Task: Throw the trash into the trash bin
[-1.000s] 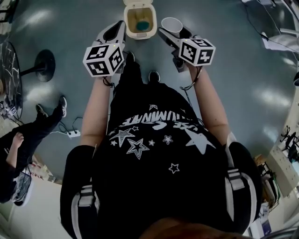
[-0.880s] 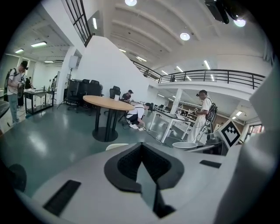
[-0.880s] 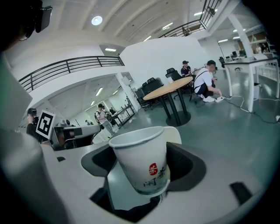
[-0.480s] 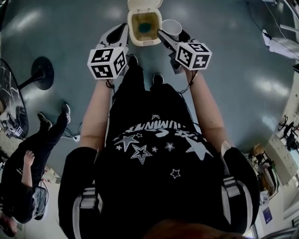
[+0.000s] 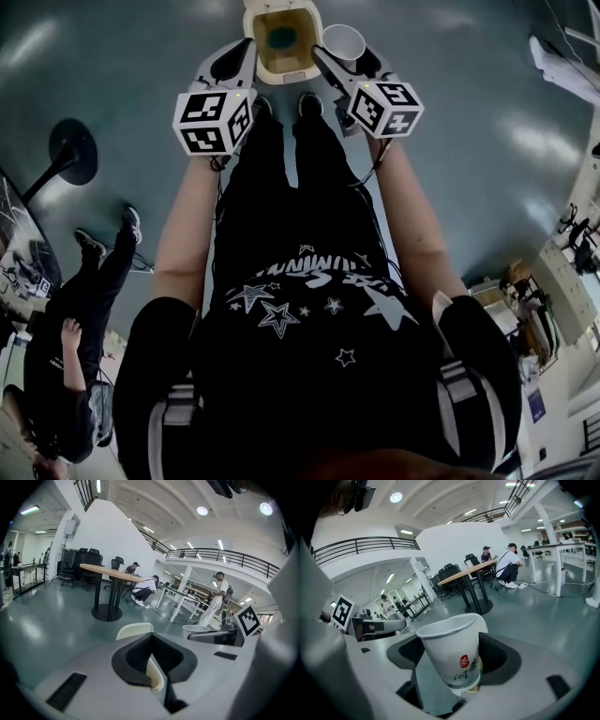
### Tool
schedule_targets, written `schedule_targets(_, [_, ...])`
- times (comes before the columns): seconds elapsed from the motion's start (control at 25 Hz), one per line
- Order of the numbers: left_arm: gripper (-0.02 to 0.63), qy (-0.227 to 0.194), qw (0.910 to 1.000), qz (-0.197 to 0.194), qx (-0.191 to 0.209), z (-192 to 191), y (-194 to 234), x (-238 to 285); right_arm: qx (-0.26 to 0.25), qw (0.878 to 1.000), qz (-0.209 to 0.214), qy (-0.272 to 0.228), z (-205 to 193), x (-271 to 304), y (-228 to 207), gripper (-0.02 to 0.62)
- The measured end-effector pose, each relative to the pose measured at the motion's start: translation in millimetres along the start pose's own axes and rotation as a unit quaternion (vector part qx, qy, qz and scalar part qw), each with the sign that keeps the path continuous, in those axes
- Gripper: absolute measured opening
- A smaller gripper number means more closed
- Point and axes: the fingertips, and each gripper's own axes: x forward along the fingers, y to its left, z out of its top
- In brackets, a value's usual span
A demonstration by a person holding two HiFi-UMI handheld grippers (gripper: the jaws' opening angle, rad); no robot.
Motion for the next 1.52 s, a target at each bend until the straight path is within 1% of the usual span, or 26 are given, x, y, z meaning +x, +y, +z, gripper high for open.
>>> schedule_targets(0.12, [0.009,0.006,0.9999,0.013,-0.007,-13,3,12,0.009,1.000,0.014,0.015,-21,15,-15,0.356])
schedule_targets(0.28, [0.009,0.008,0.9990,0.040,-0.019,-22,7,26,0.020,0.998,0.040,0.036,-37,32,-29,0.356])
schedule_targets(0.44, [0.009,0.016,0.9978,0.058,-0.029,-42,24,30,-0.003,0.997,0.057,0.057,-56,54,-26,0.356])
schedule_targets(0.6, [0.009,0.031,0.9971,0.062,-0.030,-63,33,43,-0.012,0.996,0.068,0.064,-66,72,-31,0.356])
schedule_targets(0.84, [0.009,0.062,0.9959,0.055,-0.037,-97,30,67,-0.010,0.993,0.072,0.091,-96,92,-43,0.356])
schedule_targets(1.16, [0.009,0.098,0.9928,0.052,-0.045,-136,39,96,-0.012,0.988,0.084,0.126,-126,119,-45,0.356])
schedule_targets(1.36, [0.010,0.124,0.9877,0.072,-0.062,-162,48,102,-0.025,0.987,0.062,0.144,-136,132,-58,0.356])
schedule_targets(1.52, [0.009,0.137,0.9842,0.083,-0.075,-179,53,109,-0.037,0.984,0.063,0.164,-141,140,-58,0.356])
